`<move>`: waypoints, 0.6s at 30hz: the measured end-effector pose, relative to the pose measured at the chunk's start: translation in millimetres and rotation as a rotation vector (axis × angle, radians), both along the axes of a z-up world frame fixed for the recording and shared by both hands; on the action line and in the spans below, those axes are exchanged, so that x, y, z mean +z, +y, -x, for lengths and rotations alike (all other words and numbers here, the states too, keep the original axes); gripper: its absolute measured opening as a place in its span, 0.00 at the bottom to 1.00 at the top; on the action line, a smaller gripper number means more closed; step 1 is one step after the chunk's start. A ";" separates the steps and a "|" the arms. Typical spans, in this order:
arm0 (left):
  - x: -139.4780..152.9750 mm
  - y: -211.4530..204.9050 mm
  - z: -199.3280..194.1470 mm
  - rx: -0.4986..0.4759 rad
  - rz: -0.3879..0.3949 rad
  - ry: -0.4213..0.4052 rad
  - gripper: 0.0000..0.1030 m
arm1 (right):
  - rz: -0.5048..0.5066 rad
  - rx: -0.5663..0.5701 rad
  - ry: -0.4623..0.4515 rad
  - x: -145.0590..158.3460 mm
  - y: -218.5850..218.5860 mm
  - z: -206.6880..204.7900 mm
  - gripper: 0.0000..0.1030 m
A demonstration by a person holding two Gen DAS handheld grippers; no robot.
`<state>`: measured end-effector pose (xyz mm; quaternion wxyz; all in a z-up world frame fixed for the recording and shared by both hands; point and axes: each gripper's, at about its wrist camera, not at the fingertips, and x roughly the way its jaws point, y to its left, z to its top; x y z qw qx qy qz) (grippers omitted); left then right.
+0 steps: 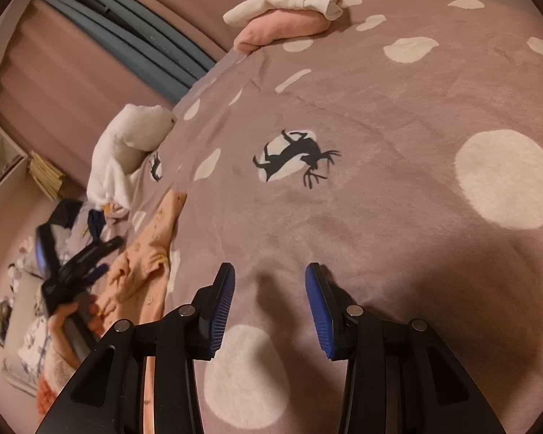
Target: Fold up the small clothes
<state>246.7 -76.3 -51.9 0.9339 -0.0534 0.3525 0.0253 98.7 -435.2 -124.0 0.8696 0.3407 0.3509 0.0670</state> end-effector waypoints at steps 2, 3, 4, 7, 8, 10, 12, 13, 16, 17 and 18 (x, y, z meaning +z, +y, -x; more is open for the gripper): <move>7.6 36.4 1.4 0.002 0.174 -0.006 0.84 | 0.017 0.004 0.003 -0.3 3.6 -2.0 0.41; 9.9 51.5 1.5 0.006 0.263 -0.001 0.86 | 0.023 0.003 0.003 -0.5 4.5 -2.1 0.41; 11.9 62.6 1.5 -0.001 0.327 0.002 0.88 | 0.026 0.003 0.002 -0.5 4.8 -1.9 0.41; 16.8 91.6 0.2 -0.008 0.461 0.001 0.93 | 0.012 0.002 -0.001 -1.8 2.6 -0.8 0.41; 17.5 100.4 0.4 0.010 0.475 -0.001 0.93 | 0.008 0.002 -0.002 -2.3 2.1 -1.0 0.41; 17.6 108.6 -1.0 0.027 0.465 0.006 0.93 | 0.009 0.004 -0.002 -2.6 2.6 -1.7 0.41; 11.6 115.1 -3.1 0.023 0.498 0.014 0.93 | 0.018 0.006 0.000 -2.3 3.2 -1.8 0.41; 4.1 117.5 -7.7 0.005 0.546 0.034 0.93 | 0.021 0.006 0.001 -2.0 3.4 -2.6 0.41; -20.0 120.6 -20.0 0.009 0.634 0.123 0.93 | 0.025 0.006 0.002 -1.6 3.6 -2.5 0.41; -24.7 121.0 -21.2 0.015 0.649 0.141 0.92 | 0.024 0.008 0.001 -1.5 3.6 -2.5 0.41; -32.3 120.8 -22.3 0.031 0.675 0.163 0.92 | 0.022 0.010 0.000 -1.7 3.1 -2.1 0.41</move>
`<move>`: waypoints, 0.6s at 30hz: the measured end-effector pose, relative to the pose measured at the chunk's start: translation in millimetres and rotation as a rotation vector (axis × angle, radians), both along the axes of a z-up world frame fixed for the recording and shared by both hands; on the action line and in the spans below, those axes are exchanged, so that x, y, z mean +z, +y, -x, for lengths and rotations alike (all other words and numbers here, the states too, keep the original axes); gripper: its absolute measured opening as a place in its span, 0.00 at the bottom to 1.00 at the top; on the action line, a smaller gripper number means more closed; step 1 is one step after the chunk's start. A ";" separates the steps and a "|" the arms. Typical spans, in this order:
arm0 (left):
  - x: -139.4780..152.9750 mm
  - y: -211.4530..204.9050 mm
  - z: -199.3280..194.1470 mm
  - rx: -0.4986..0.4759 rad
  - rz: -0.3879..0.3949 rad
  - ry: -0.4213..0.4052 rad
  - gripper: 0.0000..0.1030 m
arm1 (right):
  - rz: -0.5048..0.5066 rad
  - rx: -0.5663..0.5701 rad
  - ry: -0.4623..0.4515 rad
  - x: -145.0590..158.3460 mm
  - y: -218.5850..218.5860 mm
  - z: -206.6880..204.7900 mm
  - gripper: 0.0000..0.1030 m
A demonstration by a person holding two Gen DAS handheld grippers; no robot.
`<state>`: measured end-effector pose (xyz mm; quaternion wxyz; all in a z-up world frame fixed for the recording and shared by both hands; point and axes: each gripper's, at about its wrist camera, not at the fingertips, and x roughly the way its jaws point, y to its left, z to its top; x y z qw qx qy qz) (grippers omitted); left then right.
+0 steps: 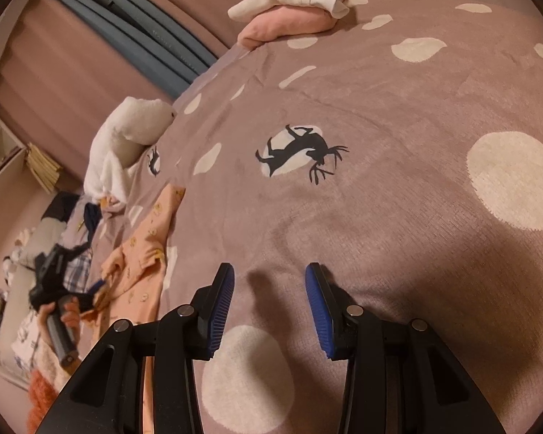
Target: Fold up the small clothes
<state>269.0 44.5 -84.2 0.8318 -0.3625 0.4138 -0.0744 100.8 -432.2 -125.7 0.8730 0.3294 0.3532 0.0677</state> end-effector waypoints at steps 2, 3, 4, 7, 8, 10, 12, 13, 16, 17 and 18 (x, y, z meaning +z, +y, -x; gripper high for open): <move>-12.0 0.1 -1.2 0.017 0.049 0.014 0.92 | -0.005 0.003 -0.002 -0.6 -0.8 -0.1 0.41; -15.3 -0.7 -3.1 0.022 0.051 0.016 0.92 | -0.009 0.004 -0.002 -1.1 -1.3 -0.2 0.41; -15.9 -1.2 -4.9 0.021 0.048 0.016 0.92 | -0.011 0.005 -0.003 -1.6 -1.6 -0.1 0.41; -11.3 -4.8 -11.8 0.017 0.022 0.003 0.92 | -0.006 0.010 -0.005 -2.2 -1.3 -0.1 0.41; -11.1 -4.9 -15.1 0.019 0.026 -0.002 0.91 | -0.004 0.012 -0.005 -2.2 -1.0 -0.2 0.41; -11.4 -3.7 -19.9 0.041 0.035 -0.008 0.85 | 0.003 0.015 -0.005 -2.8 -0.5 -1.2 0.41; -12.4 -2.6 -22.1 0.066 -0.014 0.018 0.54 | 0.005 0.016 -0.006 -3.3 -0.4 -2.1 0.41; -11.5 -3.9 -22.8 0.071 -0.069 0.028 0.43 | 0.003 0.015 -0.006 -3.3 -0.5 -2.3 0.41; -7.7 -9.2 -24.2 0.077 -0.207 0.045 0.13 | -0.005 0.012 -0.009 -4.4 -0.9 -1.9 0.41; -6.7 -9.5 -23.4 0.080 -0.209 0.039 0.09 | -0.005 0.012 -0.010 -4.4 -0.6 -1.6 0.41; -3.5 -12.2 -23.2 0.081 -0.219 0.027 0.08 | -0.005 0.013 -0.012 -4.4 -0.4 -1.4 0.41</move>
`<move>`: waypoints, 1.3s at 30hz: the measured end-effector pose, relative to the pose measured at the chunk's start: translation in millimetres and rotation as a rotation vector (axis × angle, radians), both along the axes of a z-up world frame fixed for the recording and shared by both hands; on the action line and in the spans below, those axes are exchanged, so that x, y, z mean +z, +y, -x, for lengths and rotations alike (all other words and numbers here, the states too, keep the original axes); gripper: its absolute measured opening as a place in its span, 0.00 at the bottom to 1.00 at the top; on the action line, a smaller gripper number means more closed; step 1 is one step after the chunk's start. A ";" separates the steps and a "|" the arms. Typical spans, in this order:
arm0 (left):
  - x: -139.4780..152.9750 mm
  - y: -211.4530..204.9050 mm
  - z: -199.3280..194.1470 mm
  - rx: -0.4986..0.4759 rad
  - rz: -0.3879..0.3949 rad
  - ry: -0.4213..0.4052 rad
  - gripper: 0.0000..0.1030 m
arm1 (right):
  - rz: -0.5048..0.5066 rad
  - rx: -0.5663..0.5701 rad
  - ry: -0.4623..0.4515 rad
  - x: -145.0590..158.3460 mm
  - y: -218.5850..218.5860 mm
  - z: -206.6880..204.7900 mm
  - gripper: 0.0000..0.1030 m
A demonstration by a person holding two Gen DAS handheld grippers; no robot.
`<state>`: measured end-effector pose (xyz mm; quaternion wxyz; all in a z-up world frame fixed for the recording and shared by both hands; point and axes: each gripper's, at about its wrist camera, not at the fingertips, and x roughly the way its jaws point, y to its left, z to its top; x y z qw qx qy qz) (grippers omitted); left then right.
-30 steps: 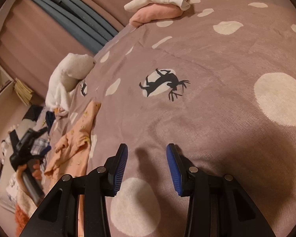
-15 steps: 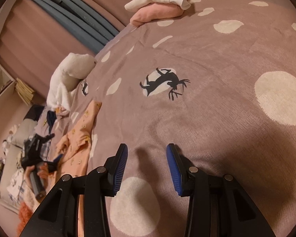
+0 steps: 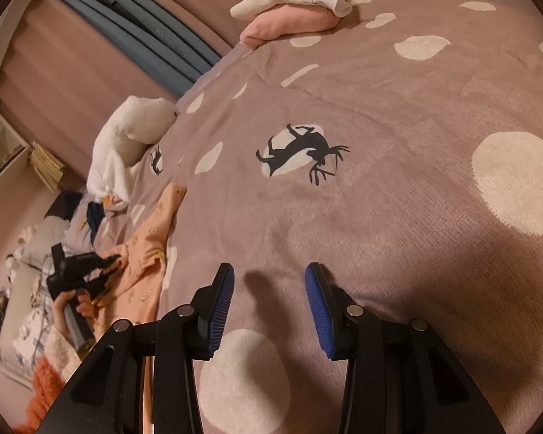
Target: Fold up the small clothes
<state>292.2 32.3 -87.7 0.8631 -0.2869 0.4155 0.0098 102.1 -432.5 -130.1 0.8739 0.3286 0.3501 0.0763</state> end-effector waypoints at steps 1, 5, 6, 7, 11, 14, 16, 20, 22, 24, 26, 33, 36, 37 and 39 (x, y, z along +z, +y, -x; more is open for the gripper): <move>5.4 -6.2 -0.7 -0.008 -0.038 -0.010 0.07 | -0.001 0.002 -0.001 -0.2 0.2 -0.1 0.41; 33.6 -56.9 7.2 -0.112 -0.317 -0.082 0.05 | -0.018 0.005 -0.001 -1.0 -2.1 0.4 0.41; 37.9 -66.1 9.3 -0.129 -0.347 -0.099 0.05 | -0.022 0.005 -0.001 -1.3 -2.8 0.6 0.41; 44.4 -81.2 12.6 -0.156 -0.397 -0.114 0.05 | -0.025 0.005 -0.001 -1.5 -3.1 0.5 0.41; 45.1 -127.7 16.7 -0.275 -0.438 -0.076 0.05 | -0.027 0.002 -0.003 -1.3 -2.1 1.9 0.41; 33.6 -158.3 24.5 -0.361 -0.457 -0.051 0.05 | -0.030 0.002 -0.003 -1.5 -1.9 2.4 0.41; 23.9 -171.2 22.5 -0.391 -0.395 -0.004 0.05 | -0.032 0.002 -0.005 -1.6 -2.1 2.9 0.41; 13.7 -197.1 15.5 -0.390 -0.446 0.003 0.06 | -0.034 0.006 -0.006 -1.5 -2.2 3.3 0.41; 4.5 -203.0 12.2 -0.386 -0.456 0.030 0.08 | -0.036 0.012 -0.006 -1.5 -2.8 2.9 0.41; 0.4 -206.6 14.1 -0.404 -0.429 0.039 0.10 | -0.043 0.014 -0.007 -1.8 -3.8 2.6 0.41; 3.8 -216.6 16.2 -0.431 -0.453 0.005 0.10 | -0.048 0.013 -0.007 -2.1 -4.2 2.3 0.41; 5.3 -224.6 22.3 -0.517 -0.303 0.033 0.58 | -0.035 0.011 -0.011 -2.3 -2.3 1.7 0.41; 18.6 -224.9 40.2 -0.574 -0.242 -0.016 0.72 | -0.035 0.009 -0.009 -2.2 -1.8 1.8 0.41; 22.3 -224.8 44.9 -0.585 -0.243 -0.021 0.75 | -0.036 0.004 -0.007 -2.3 -1.6 1.6 0.41; 30.3 -220.0 56.4 -0.588 -0.251 -0.023 0.86 | -0.034 -0.003 -0.006 -2.2 -0.2 1.5 0.42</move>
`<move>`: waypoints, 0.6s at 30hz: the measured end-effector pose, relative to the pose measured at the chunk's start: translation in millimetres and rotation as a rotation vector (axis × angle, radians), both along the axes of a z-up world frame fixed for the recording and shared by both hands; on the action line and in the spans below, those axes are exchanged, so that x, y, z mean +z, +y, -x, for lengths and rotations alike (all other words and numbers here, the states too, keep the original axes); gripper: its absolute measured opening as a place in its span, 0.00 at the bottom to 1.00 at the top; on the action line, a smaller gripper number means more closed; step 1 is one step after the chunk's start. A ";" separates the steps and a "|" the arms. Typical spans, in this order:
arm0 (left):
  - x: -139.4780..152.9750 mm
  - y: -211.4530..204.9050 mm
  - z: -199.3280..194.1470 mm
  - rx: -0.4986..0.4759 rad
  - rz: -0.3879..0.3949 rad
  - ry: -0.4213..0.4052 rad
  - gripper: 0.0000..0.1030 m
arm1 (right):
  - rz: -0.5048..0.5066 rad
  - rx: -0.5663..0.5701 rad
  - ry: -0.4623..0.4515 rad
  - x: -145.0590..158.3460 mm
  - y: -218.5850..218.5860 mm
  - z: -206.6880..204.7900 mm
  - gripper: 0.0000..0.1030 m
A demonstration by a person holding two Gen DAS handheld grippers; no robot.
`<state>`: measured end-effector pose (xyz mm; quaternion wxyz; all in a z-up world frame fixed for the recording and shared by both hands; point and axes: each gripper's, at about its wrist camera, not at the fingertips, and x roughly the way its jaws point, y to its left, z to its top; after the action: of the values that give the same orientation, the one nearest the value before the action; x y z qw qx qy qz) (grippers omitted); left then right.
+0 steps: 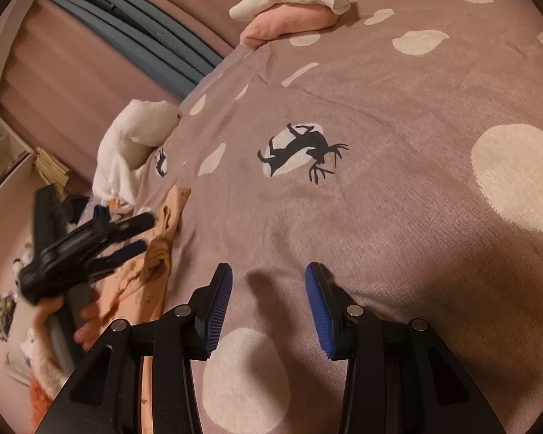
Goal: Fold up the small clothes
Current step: 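Open the left tool and release the sleeve, then grasp the shirt hem with both tools and lift it toward the collar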
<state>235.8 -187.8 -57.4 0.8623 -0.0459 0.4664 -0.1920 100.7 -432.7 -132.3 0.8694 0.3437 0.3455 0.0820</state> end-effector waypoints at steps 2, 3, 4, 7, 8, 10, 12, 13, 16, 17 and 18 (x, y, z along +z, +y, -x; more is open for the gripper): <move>7.3 12.7 11.8 0.012 0.024 -0.005 0.88 | 0.020 -0.001 -0.004 1.2 4.0 -0.3 0.45; 11.1 24.3 18.8 0.025 0.048 0.004 0.89 | 0.036 0.000 -0.007 2.2 7.2 -0.4 0.47; 12.4 31.2 23.5 0.033 0.059 0.012 0.89 | 0.046 0.001 -0.008 3.1 9.1 -0.6 0.50; 16.7 66.7 41.1 0.071 0.037 0.032 0.91 | 0.078 -0.007 0.006 7.2 16.0 -1.4 0.57; 16.7 79.5 47.4 0.093 0.018 0.031 0.91 | 0.086 -0.008 0.011 8.5 17.7 -1.7 0.58; 16.3 114.1 65.6 0.150 -0.028 0.009 0.91 | 0.114 0.000 0.024 13.3 25.2 -2.6 0.63; 12.5 146.9 83.7 0.197 -0.080 0.001 0.91 | 0.131 0.025 0.040 17.7 33.2 -3.9 0.63; 8.7 166.8 95.3 0.234 -0.112 0.010 0.91 | 0.130 0.039 0.044 18.7 35.8 -4.2 0.63; -5.5 217.8 129.3 0.305 -0.125 0.068 0.91 | 0.106 0.145 0.036 26.5 54.1 -0.6 0.63; -10.4 231.4 139.4 0.318 -0.123 0.086 0.91 | 0.112 0.183 0.028 29.9 62.3 2.2 0.63; -15.9 244.8 151.0 0.332 -0.125 0.106 0.91 | 0.129 0.232 0.011 34.3 73.6 9.0 0.63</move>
<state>84.7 57.1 -73.4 0.8575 -0.0786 0.5081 -0.0152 91.6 -359.1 -98.0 0.8725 0.2452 0.3922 0.1575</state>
